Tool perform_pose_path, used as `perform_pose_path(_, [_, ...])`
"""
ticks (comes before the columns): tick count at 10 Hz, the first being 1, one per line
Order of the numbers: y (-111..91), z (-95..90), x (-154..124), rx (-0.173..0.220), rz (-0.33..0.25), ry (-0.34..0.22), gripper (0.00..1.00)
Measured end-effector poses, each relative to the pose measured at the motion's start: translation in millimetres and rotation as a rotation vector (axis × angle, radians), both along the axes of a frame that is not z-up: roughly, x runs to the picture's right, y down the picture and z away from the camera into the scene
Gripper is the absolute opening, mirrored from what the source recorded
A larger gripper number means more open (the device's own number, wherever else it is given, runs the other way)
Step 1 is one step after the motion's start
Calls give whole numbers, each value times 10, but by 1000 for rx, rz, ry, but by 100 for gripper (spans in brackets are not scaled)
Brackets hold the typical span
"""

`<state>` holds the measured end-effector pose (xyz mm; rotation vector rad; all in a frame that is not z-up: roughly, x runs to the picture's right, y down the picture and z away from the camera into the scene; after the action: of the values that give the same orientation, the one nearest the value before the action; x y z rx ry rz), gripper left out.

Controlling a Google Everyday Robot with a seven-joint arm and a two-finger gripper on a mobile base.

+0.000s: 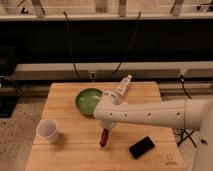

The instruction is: Place the pepper in the ceramic bowl

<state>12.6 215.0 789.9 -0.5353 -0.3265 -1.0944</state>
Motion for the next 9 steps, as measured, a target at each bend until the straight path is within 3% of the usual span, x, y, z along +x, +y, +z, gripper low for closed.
perform_pose_path(9, [-459, 209, -219, 20, -16, -1, 0])
